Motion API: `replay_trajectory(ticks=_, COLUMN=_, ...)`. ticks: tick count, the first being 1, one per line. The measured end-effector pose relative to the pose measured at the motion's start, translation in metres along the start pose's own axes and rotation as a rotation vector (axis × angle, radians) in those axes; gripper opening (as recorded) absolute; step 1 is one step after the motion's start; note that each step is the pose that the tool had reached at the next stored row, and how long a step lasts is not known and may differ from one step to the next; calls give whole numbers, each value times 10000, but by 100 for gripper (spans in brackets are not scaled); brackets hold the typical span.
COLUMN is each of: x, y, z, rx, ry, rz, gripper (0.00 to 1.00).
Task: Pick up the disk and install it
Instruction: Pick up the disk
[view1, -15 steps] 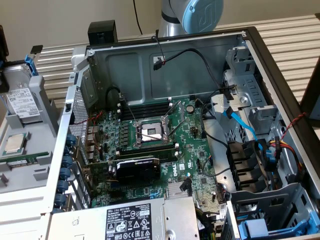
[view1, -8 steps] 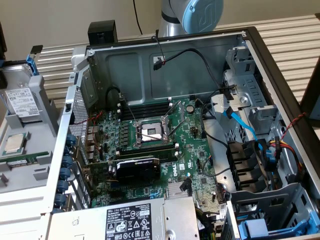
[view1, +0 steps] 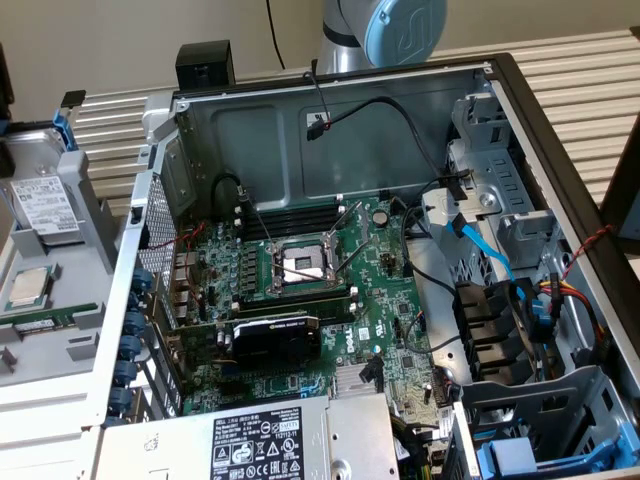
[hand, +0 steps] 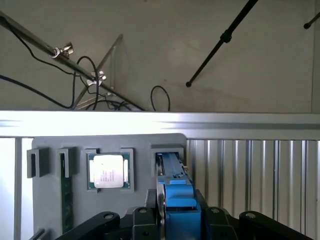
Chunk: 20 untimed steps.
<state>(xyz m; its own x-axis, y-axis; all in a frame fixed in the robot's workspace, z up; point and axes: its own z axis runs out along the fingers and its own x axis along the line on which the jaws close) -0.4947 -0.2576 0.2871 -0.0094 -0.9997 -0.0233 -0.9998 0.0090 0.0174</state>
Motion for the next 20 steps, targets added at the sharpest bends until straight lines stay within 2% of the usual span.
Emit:
replay_trajectory(ticks=5, x=0, y=-1, z=15, rx=6, ry=-5, rz=253, gripper=38)
replay_trajectory(ticks=14, x=1, y=-1, z=18, rx=5, ry=-1, rz=336, gripper=38)
replay_trajectory(ticks=20, x=-1, y=0, z=-40, rx=6, ry=9, rz=337, gripper=38)
